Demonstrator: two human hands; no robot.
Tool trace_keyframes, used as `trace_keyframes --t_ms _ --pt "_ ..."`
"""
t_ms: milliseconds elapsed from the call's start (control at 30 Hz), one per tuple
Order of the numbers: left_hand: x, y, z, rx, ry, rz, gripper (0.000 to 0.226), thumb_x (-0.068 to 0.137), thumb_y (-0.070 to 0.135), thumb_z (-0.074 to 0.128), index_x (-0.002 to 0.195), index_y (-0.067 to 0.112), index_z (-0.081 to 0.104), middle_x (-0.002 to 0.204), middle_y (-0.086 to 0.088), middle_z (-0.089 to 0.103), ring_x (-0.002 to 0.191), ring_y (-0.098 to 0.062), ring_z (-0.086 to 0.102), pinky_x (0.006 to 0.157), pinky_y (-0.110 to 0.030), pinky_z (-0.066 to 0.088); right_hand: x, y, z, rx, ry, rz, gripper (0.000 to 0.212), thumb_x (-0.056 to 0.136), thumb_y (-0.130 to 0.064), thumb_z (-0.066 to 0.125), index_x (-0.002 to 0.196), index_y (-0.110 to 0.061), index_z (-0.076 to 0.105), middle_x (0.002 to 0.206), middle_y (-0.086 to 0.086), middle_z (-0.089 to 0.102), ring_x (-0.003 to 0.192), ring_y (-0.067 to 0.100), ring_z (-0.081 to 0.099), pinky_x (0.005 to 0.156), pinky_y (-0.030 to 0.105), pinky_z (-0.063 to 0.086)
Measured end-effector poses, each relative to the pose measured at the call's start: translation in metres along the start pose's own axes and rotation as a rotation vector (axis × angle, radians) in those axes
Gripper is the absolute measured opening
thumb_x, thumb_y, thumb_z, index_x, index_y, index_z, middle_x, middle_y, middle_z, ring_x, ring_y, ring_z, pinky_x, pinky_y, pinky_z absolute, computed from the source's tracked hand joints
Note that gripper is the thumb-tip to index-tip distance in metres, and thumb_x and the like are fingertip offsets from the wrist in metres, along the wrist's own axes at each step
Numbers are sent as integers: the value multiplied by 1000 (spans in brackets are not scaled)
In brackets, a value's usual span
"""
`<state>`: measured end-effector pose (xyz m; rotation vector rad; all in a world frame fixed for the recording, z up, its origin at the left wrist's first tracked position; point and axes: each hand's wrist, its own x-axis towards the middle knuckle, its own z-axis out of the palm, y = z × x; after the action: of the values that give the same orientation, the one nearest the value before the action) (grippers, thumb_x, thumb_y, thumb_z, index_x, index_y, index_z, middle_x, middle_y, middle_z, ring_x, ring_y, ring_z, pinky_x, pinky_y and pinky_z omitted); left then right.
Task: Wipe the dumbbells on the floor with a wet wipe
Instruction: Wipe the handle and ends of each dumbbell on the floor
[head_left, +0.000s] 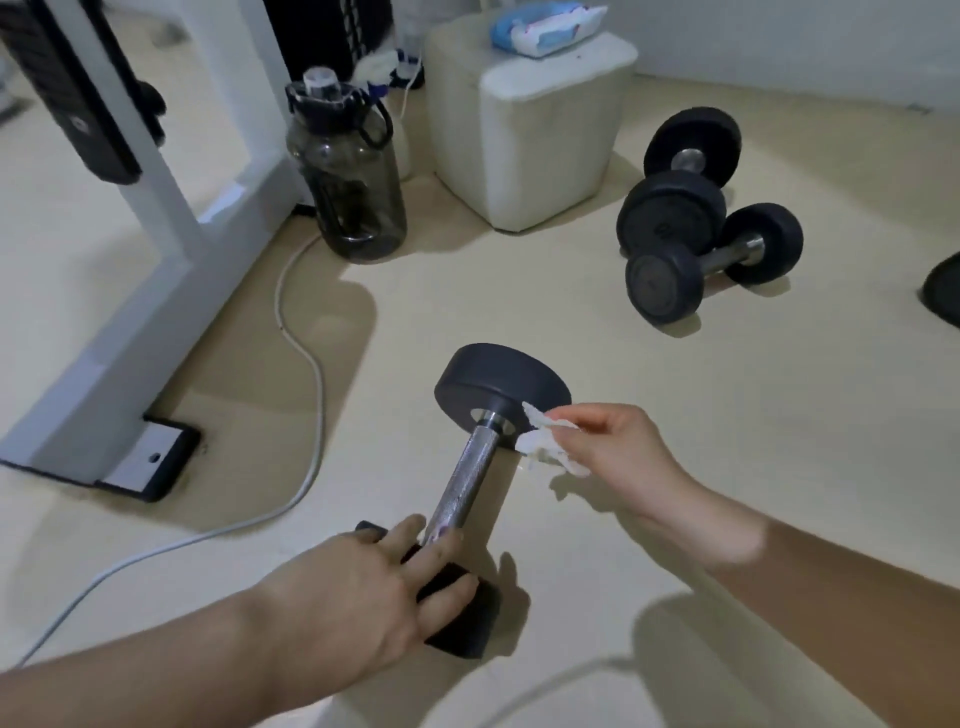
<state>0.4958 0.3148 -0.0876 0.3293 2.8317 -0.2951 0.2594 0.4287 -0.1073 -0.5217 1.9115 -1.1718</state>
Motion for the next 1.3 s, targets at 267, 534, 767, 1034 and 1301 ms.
trace_keyframes --t_ms 267,534,767,1034,1301 --pt "-3 14 -27 -353 -242 -423 61 87 53 23 142 29 11 133 -7 44 104 -28 56 81 -40 51 -9 42 23 -144 54 -234 17 92 -21 60 97 -31 74 98 -21 67 83 -15 57 65 3 38" --pt "0 38 -2 -362 -86 -581 55 90 57 21 134 28 37 126 -8 56 102 -27 61 75 -34 56 17 64 64 -119 163 -357 23 92 -18 61 113 -21 71 90 -5 64 79 4 55 67 4 39" --pt "-4 48 8 -878 13 -991 77 83 64 50 146 37 15 145 9 34 125 -10 40 97 -21 36 28 71 90 157 119 -160 8 84 -16 70 86 -19 77 66 -7 68 59 9 60 62 26 50" --pt "-6 58 19 -974 153 -1121 80 76 64 61 141 29 28 119 13 53 97 -9 52 78 -23 41 35 47 82 -54 118 -240 16 87 -15 65 75 -7 73 50 -1 59 42 9 52 47 21 47" --pt "3 78 17 -770 212 -1088 97 71 80 48 147 25 26 143 11 39 127 -14 41 96 -24 37 39 42 71 -291 141 -344 20 87 -19 64 76 -4 73 52 3 59 56 -3 52 59 18 40"
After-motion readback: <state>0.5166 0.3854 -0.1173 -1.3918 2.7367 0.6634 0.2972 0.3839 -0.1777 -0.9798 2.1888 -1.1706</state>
